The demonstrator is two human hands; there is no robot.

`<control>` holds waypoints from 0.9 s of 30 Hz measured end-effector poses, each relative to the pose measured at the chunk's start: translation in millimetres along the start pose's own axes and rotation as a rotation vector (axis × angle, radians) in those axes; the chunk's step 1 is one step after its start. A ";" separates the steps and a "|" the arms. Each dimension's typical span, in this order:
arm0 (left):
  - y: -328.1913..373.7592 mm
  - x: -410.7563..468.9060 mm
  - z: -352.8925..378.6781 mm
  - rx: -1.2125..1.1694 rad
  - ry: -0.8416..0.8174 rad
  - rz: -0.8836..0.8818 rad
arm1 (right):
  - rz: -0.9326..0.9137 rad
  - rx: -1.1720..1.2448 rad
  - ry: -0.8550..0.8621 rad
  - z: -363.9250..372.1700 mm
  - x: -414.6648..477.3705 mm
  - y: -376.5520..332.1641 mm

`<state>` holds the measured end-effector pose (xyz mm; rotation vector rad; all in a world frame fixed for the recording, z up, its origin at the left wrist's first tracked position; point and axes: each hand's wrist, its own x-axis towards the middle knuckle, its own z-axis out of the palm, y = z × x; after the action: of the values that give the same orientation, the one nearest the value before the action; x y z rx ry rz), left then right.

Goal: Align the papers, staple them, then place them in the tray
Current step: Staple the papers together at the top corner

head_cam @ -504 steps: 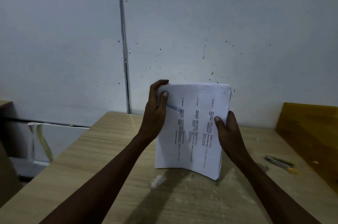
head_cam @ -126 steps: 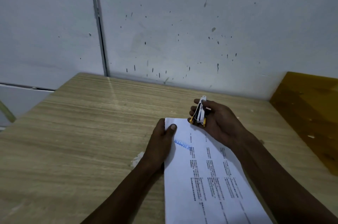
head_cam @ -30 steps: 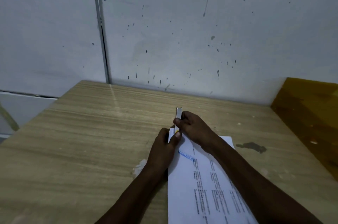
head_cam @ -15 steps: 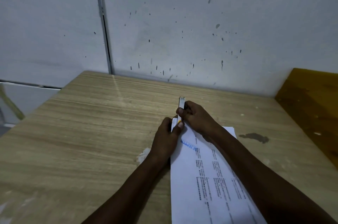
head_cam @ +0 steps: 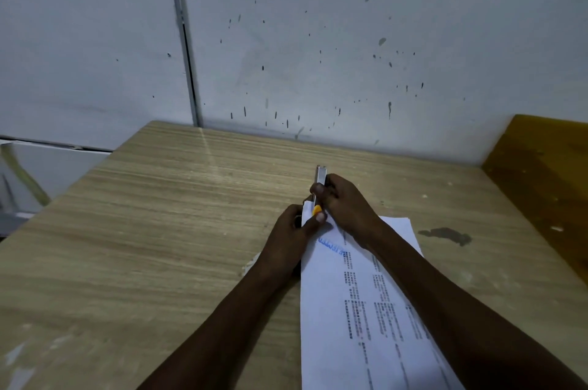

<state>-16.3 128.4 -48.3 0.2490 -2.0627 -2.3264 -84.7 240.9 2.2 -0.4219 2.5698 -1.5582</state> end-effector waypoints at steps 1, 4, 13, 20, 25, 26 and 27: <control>-1.1 -0.3 -0.4 -0.027 -0.010 -0.004 | 0.004 0.012 -0.020 -1.7 0.8 2.0; -3.5 -2.2 -0.3 -0.091 0.024 -0.006 | 0.013 0.210 -0.034 -6.0 2.0 4.1; 0.3 -6.0 1.5 -0.197 0.063 -0.067 | 0.019 0.843 0.175 -37.9 -14.0 -17.2; 4.0 -9.0 1.2 -0.202 0.056 -0.096 | 0.218 0.485 0.069 -26.6 -48.3 10.6; 5.9 -15.6 2.9 -0.109 0.074 0.018 | 0.107 0.345 0.048 -20.7 -59.2 18.3; 4.1 -16.6 4.5 -0.059 0.087 0.073 | 0.098 0.322 0.049 -20.4 -60.1 18.5; 2.9 -18.0 6.1 -0.008 0.093 0.125 | 0.092 0.296 0.048 -20.2 -61.6 18.5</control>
<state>0.4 136.3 -42.9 0.2164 -1.9663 -2.2074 -33.9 284.0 -7.9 -0.2339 2.2996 -1.8940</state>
